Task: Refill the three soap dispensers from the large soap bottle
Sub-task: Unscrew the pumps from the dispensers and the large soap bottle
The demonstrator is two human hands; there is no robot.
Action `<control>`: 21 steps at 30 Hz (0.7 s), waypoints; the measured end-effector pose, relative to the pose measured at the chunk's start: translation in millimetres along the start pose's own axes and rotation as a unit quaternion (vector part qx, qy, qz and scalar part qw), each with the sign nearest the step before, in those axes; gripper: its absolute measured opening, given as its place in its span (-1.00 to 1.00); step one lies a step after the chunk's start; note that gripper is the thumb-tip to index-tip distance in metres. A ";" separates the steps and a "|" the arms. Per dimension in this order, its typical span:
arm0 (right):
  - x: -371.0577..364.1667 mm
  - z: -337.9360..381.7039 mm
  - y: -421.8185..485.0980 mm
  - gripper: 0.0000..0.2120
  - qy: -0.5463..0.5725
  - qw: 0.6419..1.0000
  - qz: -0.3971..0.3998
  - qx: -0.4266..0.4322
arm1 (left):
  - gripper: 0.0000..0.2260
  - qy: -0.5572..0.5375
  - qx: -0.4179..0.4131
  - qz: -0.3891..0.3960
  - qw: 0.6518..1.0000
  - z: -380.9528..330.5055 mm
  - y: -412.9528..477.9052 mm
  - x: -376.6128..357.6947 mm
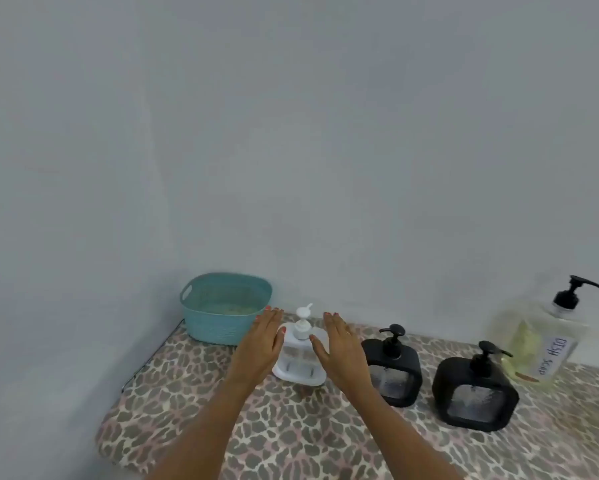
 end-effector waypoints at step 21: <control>-30.7 1.1 40.5 -0.69 0.199 0.970 0.065 -0.125 | -0.42 -0.234 0.048 0.122 0.963 41.0 28.4 -46.8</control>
Point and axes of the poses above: each hand's wrist, its own y-axis towards the middle knuckle, its own x-axis out of the back of the hand, z = x × y, the point moved 10 cm from there along y, towards the middle knuckle, and after that the axes turned 7 degrees about -x, right-handed, at the moved point
